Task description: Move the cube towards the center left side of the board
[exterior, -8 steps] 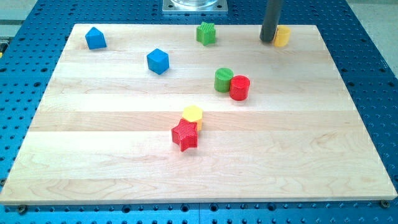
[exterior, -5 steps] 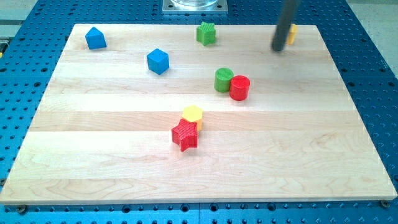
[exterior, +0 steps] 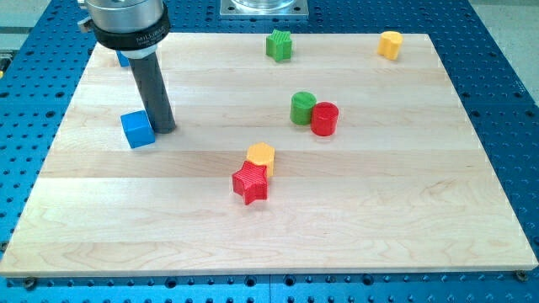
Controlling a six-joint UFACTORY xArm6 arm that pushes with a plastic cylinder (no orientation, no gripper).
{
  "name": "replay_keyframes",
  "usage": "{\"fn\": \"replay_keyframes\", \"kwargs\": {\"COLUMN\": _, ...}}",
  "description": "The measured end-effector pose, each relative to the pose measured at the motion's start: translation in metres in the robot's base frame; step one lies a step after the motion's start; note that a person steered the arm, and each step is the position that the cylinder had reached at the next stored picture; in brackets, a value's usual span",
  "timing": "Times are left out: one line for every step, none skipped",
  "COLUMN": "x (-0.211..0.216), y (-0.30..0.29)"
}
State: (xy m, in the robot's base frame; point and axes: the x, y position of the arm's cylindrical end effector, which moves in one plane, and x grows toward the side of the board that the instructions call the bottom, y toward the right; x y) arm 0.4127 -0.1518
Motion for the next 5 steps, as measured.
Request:
{"fn": "replay_keyframes", "kwargs": {"x": 0.006, "y": 0.022}}
{"fn": "replay_keyframes", "kwargs": {"x": 0.020, "y": 0.008}}
{"fn": "replay_keyframes", "kwargs": {"x": 0.025, "y": -0.006}}
{"fn": "replay_keyframes", "kwargs": {"x": 0.021, "y": 0.006}}
{"fn": "replay_keyframes", "kwargs": {"x": 0.009, "y": 0.006}}
